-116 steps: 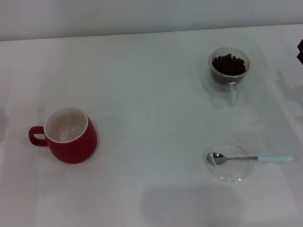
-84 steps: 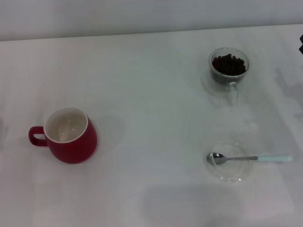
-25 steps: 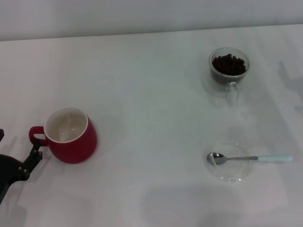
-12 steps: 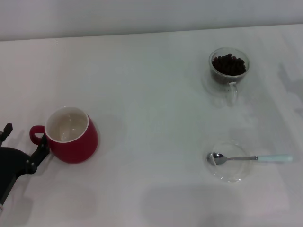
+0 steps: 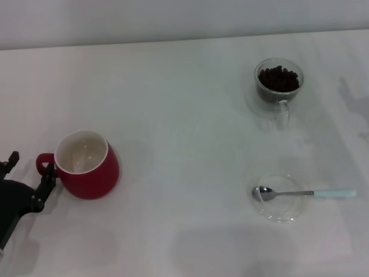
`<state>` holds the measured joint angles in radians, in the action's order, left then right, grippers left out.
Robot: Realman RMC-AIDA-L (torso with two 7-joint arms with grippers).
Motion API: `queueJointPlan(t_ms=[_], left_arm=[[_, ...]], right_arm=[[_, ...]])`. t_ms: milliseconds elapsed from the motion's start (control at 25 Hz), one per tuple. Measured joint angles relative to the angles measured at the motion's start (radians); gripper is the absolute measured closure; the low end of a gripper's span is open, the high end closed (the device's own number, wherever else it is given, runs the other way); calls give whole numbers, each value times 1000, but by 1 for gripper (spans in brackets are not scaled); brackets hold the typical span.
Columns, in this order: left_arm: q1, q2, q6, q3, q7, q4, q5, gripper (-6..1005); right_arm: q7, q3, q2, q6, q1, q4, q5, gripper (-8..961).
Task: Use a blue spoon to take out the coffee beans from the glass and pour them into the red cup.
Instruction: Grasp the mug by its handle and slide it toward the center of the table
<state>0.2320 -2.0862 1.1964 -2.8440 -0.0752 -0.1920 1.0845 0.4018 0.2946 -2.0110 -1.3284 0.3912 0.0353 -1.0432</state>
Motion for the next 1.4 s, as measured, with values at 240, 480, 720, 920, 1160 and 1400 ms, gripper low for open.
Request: queueJointPlan(t_ms=[240, 480, 720, 920, 1160, 1400], left_arm=[[1, 0, -11, 0, -1, 1, -1, 302], [17, 0, -25, 0, -1, 1, -1, 581], [29, -1, -34, 0, -2, -3, 0, 791], [34, -1, -34, 0, -2, -6, 5, 876], [40, -1, -35, 0, -1, -14, 6, 899], [48, -3, -45, 0, 4, -30, 6, 914]], right_arm=[[0, 0, 0, -1, 0, -1, 0, 96], [0, 0, 0, -2, 0, -6, 0, 95], [-1, 0, 0, -2, 0, -9, 0, 95], [-1, 0, 0, -2, 2, -10, 0, 96], [-1, 0, 0, -1, 5, -12, 0, 95], [-2, 0, 0, -1, 8, -12, 0, 95]])
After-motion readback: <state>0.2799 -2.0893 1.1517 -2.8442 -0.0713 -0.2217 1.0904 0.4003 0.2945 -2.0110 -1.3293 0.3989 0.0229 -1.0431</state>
